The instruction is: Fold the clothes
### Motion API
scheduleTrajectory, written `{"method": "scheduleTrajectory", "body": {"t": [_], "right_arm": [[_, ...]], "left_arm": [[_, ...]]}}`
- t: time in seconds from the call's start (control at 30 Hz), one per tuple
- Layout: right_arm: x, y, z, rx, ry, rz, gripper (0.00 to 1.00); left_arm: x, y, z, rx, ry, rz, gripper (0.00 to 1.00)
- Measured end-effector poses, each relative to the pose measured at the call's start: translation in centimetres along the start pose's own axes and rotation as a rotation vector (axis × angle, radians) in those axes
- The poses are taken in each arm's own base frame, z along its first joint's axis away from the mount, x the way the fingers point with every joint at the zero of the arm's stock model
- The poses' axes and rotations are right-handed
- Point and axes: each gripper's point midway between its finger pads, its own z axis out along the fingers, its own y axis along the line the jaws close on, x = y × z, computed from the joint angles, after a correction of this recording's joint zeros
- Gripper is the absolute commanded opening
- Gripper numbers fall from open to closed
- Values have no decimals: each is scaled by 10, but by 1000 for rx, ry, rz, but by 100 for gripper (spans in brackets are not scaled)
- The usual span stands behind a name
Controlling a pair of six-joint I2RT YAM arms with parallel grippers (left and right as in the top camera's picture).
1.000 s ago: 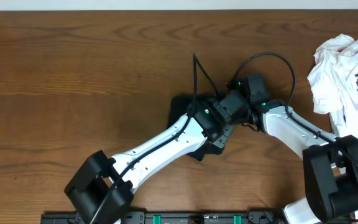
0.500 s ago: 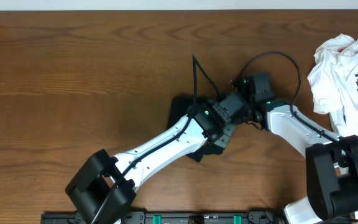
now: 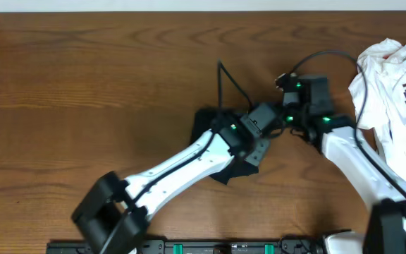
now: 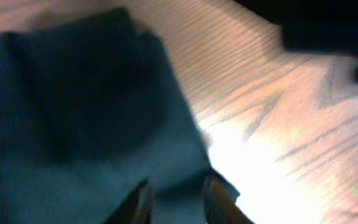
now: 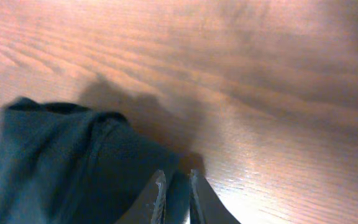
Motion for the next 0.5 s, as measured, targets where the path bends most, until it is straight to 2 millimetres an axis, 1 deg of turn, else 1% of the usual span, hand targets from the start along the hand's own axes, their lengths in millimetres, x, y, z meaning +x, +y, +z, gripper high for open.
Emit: {"method": "scheduleTrajectory", "body": {"t": [0.07,0.13,0.2,0.3,0.33,0.4,0.5], "right_arm": [[-9,15,-14,-61,-38,-21,11],[-14,31,-26,-123,-63,-42,8],[-16,41,-32,-170,-70,-54,6],[-12,48,-32,-213,-53,-52,4],[-11,49,-31,-222,-45,-50,4],[-8,50,-27,-236,-29,-46,3],[0,52,-18,-254,8,-38,2]], "left_arm": [[-9,14,-15,-34,-38,-25,29],[-16,37,-26,-74,-60,-74,29],[-18,61,-31,-115,-60,-126,29],[-18,96,-32,-170,-44,-204,29],[-18,104,-32,-182,-43,-222,29],[-19,117,-32,-199,-45,-252,29],[-20,128,-29,-211,-38,-276,29]]}}
